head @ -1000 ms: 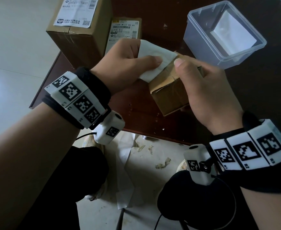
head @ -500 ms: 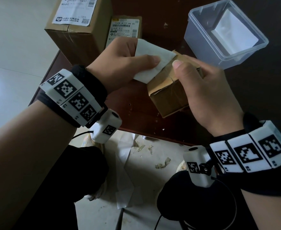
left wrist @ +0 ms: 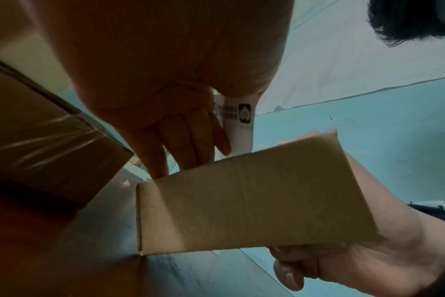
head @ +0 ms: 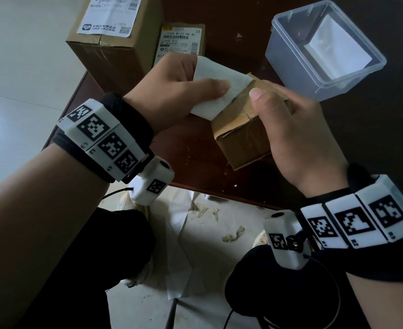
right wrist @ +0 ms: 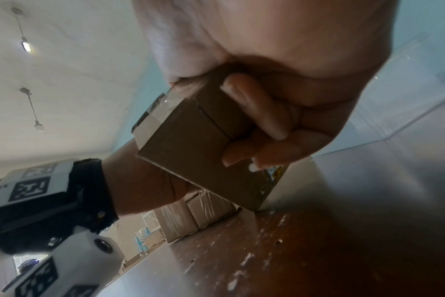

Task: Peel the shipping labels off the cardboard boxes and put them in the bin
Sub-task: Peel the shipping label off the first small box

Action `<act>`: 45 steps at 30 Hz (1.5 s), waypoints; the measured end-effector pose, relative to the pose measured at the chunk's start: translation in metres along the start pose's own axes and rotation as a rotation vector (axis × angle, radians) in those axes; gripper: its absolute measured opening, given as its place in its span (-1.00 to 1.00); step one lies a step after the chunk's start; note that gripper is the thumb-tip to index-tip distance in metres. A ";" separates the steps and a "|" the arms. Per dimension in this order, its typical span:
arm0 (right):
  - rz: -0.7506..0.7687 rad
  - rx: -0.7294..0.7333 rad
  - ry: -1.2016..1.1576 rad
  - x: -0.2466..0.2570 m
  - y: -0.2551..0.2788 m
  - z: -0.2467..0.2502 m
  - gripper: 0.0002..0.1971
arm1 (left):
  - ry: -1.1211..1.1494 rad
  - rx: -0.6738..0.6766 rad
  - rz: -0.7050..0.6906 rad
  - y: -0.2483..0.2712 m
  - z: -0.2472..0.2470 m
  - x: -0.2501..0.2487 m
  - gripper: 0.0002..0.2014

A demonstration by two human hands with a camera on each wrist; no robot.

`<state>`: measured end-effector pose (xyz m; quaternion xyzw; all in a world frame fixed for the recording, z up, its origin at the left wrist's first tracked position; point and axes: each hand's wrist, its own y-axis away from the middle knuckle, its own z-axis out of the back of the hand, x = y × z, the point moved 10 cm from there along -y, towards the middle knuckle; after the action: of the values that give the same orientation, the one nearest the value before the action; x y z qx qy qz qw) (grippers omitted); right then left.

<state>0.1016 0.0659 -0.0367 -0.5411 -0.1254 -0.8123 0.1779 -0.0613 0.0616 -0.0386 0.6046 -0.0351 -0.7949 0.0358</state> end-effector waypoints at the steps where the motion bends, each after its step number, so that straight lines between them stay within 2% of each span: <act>1: 0.008 0.002 0.000 0.000 0.000 0.000 -0.63 | 0.003 -0.001 0.002 0.000 0.000 0.000 -0.94; 12: 0.023 0.032 -0.009 0.002 0.000 -0.005 -0.61 | 0.069 0.020 0.020 0.002 0.000 0.002 -0.93; 37: 0.018 0.036 -0.054 0.002 -0.001 -0.005 -0.71 | 0.106 -0.008 0.090 0.002 0.003 0.010 -0.92; 45: -0.015 0.021 -0.062 -0.003 -0.002 -0.003 -0.65 | 0.193 -0.025 0.119 0.000 0.005 0.018 -0.91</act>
<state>0.0991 0.0675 -0.0411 -0.5631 -0.1432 -0.7951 0.1737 -0.0706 0.0600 -0.0546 0.6748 -0.0573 -0.7298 0.0936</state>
